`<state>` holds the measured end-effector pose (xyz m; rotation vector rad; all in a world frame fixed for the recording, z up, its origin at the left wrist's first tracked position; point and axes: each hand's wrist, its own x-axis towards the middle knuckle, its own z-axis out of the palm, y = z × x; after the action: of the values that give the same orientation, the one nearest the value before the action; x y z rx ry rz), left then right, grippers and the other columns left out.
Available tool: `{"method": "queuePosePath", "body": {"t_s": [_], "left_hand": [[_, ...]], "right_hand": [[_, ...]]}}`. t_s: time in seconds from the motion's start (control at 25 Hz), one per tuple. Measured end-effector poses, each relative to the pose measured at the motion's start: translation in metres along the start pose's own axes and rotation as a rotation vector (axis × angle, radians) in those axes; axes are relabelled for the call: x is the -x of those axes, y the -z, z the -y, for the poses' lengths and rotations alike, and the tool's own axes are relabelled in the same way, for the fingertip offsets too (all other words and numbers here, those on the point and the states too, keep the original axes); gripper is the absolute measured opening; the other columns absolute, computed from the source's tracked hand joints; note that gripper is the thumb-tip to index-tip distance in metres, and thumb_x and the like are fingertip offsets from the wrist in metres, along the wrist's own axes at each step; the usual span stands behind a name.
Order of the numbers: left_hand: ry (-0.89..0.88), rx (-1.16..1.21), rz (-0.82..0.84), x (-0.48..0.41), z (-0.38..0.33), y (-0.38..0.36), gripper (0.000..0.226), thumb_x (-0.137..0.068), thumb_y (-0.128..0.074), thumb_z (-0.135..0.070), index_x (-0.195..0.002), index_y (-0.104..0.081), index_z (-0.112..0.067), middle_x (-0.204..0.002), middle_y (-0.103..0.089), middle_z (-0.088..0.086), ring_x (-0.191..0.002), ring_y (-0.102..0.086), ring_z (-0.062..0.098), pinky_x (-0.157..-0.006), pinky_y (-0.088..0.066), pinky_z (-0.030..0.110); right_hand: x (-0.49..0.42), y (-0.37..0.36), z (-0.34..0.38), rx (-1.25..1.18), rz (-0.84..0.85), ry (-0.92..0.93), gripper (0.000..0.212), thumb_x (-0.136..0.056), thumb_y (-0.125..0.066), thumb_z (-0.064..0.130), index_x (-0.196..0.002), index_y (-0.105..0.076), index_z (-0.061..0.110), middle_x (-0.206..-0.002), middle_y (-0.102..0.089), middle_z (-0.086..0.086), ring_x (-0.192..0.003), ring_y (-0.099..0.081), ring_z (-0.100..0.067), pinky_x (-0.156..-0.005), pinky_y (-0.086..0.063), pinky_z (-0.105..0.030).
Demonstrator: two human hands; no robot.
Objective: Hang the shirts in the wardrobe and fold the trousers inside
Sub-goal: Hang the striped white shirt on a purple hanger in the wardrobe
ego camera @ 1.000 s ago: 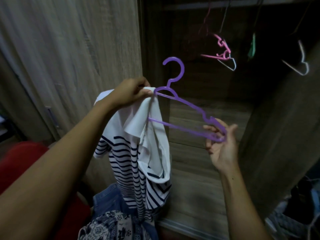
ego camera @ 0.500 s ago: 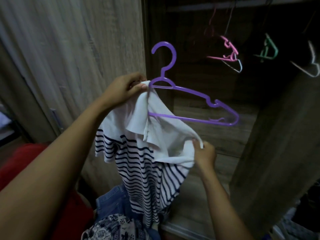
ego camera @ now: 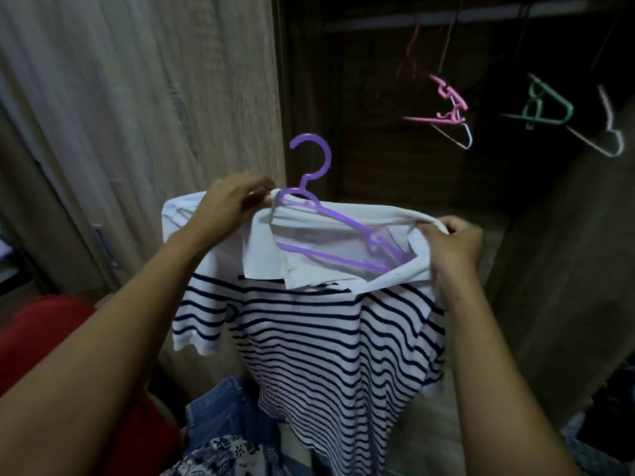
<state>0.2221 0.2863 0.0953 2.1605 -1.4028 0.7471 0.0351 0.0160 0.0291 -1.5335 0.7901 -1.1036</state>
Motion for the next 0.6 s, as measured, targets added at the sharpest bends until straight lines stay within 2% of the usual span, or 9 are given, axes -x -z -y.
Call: {"method": "queuePosePath", "body": {"t_s": [0.12, 0.24, 0.28, 0.36, 0.44, 0.48, 0.52, 0.6], "left_hand": [[0.014, -0.077, -0.046, -0.001, -0.010, -0.009, 0.035, -0.088, -0.042, -0.042, -0.101, -0.064, -0.017, -0.093, -0.066, 0.008, -0.087, -0.062, 0.029, -0.074, -0.049, 0.044], [0.098, -0.044, -0.145, -0.006, -0.024, -0.018, 0.026, -0.091, -0.050, -0.036, -0.100, -0.063, -0.015, -0.092, -0.066, 0.010, -0.085, -0.062, 0.029, -0.074, -0.050, 0.043], [0.144, 0.008, -0.173, -0.007, -0.028, -0.021, 0.025, -0.091, -0.053, -0.035, -0.100, -0.063, -0.014, -0.093, -0.066, 0.010, -0.085, -0.061, 0.029, -0.074, -0.051, 0.041], [0.214, 0.114, -0.212, -0.007, -0.035, -0.022, 0.025, -0.091, -0.057, -0.033, -0.100, -0.064, -0.011, -0.093, -0.066, 0.008, -0.082, -0.059, 0.023, -0.072, -0.049, 0.033], [0.256, 0.209, -0.222, -0.006, -0.038, -0.021, 0.024, -0.091, -0.061, -0.031, -0.099, -0.064, -0.009, -0.089, -0.064, 0.003, -0.078, -0.054, 0.014, -0.066, -0.042, 0.017], [0.266, 0.242, -0.224, -0.005, -0.039, -0.020, 0.024, -0.091, -0.061, -0.031, -0.099, -0.065, -0.009, -0.087, -0.062, 0.000, -0.076, -0.052, 0.011, -0.063, -0.039, 0.011], [0.269, 0.263, -0.225, -0.003, -0.039, -0.019, 0.023, -0.090, -0.062, -0.032, -0.098, -0.065, -0.010, -0.086, -0.062, -0.001, -0.074, -0.051, 0.008, -0.063, -0.037, 0.008], [0.278, 0.299, -0.233, -0.001, -0.043, -0.018, 0.020, -0.090, -0.062, -0.031, -0.095, -0.065, -0.013, -0.082, -0.062, -0.003, -0.067, -0.048, 0.001, -0.062, -0.037, 0.007]], "right_hand": [[0.013, -0.006, 0.027, 0.072, -0.078, 0.104, 0.010, -0.081, -0.056, 0.014, -0.074, -0.063, 0.017, -0.071, -0.063, 0.000, -0.066, -0.059, -0.016, -0.056, -0.042, -0.023], [0.030, -0.015, 0.049, 0.156, -0.060, 0.219, 0.003, -0.083, -0.055, 0.016, -0.084, -0.058, 0.015, -0.080, -0.060, 0.002, -0.073, -0.056, -0.016, -0.060, -0.041, -0.024], [0.034, -0.018, 0.053, 0.164, 0.001, 0.256, 0.005, -0.084, -0.058, 0.019, -0.085, -0.056, 0.014, -0.078, -0.058, 0.004, -0.072, -0.054, -0.014, -0.060, -0.041, -0.021], [0.039, -0.022, 0.056, 0.148, 0.215, 0.282, 0.023, -0.085, -0.063, 0.032, -0.083, -0.055, 0.010, -0.073, -0.057, 0.005, -0.066, -0.054, -0.011, -0.057, -0.041, -0.014], [0.044, -0.020, 0.057, 0.007, 0.392, 0.232, 0.045, -0.086, -0.058, 0.047, -0.079, -0.059, 0.002, -0.066, -0.059, -0.003, -0.061, -0.056, -0.015, -0.056, -0.046, -0.023], [0.045, -0.018, 0.056, -0.019, 0.376, 0.258, 0.049, -0.089, -0.055, 0.048, -0.076, -0.062, 0.001, -0.065, -0.058, -0.007, -0.063, -0.056, -0.016, -0.057, -0.046, -0.026], [0.044, -0.016, 0.056, 0.016, 0.280, 0.331, 0.044, -0.092, -0.052, 0.044, -0.077, -0.064, 0.004, -0.071, -0.059, -0.007, -0.071, -0.056, -0.015, -0.063, -0.046, -0.027], [0.035, -0.012, 0.054, 0.227, 0.091, 0.468, 0.023, -0.094, -0.051, 0.032, -0.099, -0.066, 0.015, -0.101, -0.059, -0.001, -0.101, -0.050, -0.013, -0.087, -0.042, -0.030]]}}
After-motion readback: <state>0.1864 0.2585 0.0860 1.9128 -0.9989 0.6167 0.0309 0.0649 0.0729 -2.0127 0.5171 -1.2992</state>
